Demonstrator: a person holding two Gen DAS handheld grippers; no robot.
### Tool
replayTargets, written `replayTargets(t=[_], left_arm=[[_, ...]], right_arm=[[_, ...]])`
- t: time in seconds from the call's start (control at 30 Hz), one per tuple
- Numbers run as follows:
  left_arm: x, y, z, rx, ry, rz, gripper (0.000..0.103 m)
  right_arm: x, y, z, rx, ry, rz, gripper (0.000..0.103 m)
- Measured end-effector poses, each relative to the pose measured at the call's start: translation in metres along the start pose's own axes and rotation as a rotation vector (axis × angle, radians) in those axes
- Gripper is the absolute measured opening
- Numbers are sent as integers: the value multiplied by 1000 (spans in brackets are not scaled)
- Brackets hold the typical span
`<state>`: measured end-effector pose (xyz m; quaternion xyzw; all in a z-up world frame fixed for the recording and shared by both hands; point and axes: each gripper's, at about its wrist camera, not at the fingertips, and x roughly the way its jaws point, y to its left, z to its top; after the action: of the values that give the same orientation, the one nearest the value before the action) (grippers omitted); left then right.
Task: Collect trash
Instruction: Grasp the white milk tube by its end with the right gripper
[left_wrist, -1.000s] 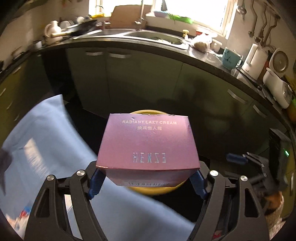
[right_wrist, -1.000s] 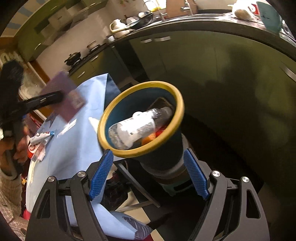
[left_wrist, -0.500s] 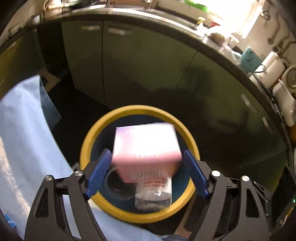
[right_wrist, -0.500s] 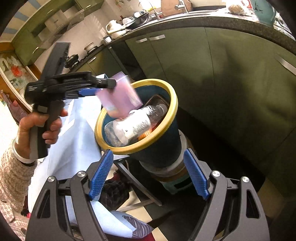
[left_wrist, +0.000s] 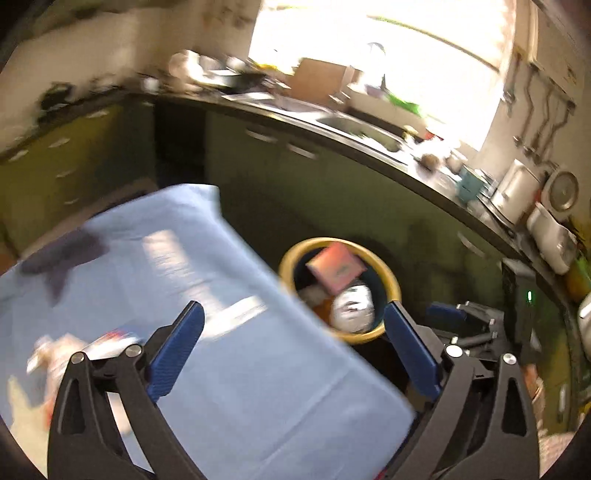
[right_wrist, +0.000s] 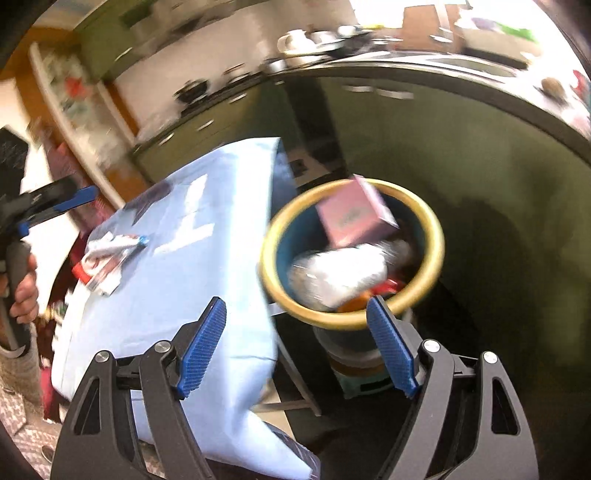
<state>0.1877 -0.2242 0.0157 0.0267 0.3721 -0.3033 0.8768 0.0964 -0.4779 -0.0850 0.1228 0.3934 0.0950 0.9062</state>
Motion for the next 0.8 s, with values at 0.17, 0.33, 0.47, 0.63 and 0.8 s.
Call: replayTargets(t=[0.17, 0.33, 0.47, 0.63, 0.8], left_arm=[[-79, 66, -59, -131, -84, 155, 96], [-135, 120, -117, -263, -146, 267, 96], [-157, 139, -152, -314, -175, 324, 96], [-156, 151, -170, -309, -163, 344, 96], [-149, 167, -178, -331, -142, 313, 96]], right_arm=[[27, 78, 29, -220, 56, 121, 78], [66, 176, 46, -547, 109, 259, 78], [112, 232, 62, -679, 146, 296, 70], [169, 275, 59, -827, 185, 236, 64], [220, 284, 60, -892, 207, 172, 61]])
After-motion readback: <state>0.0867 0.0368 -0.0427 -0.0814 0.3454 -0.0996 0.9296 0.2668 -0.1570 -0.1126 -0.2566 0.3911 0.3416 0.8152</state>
